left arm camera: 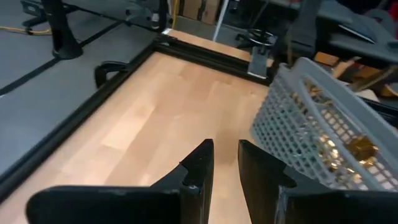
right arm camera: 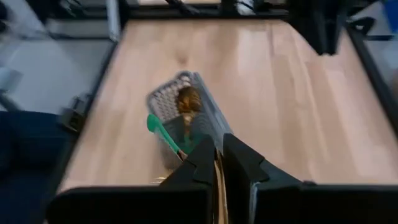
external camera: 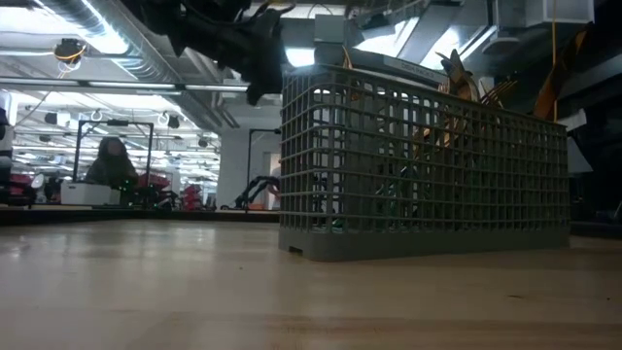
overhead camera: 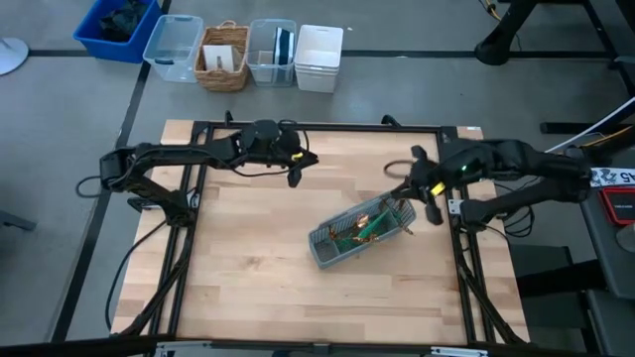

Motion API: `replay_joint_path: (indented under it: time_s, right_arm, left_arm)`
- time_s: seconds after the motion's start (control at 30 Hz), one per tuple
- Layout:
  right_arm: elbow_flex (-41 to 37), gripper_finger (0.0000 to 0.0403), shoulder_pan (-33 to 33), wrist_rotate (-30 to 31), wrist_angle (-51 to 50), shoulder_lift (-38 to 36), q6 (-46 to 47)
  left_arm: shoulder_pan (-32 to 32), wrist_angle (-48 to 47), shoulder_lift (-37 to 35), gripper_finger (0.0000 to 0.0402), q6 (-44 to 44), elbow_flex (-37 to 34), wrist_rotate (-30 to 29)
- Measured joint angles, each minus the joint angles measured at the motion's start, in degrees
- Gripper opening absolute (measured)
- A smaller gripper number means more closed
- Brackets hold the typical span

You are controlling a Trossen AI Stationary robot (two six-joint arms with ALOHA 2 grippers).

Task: Sort silverware
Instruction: Put the gold spoon into the gray silverware organizer

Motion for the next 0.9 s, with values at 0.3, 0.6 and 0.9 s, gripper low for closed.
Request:
replay_joint_path:
  time_s: [0.3,0.6,0.9]
  right_arm:
    - [0.00,0.0021,8.84,8.16,0.37,8.25,-5.03]
    - [0.07,0.0021,9.96,11.29,0.87,16.96,-7.73]
    - [0.04,0.0021,9.85,12.99,3.04,20.85,-10.32]
  left_arm:
    - [-6.58,5.36,0.00,0.0065,1.30,-0.04,0.13]
    - [-10.80,7.38,0.02,0.0065,3.05,-0.04,0.11]
    - [-13.09,7.42,0.02,0.0065,4.80,-0.04,-0.02]
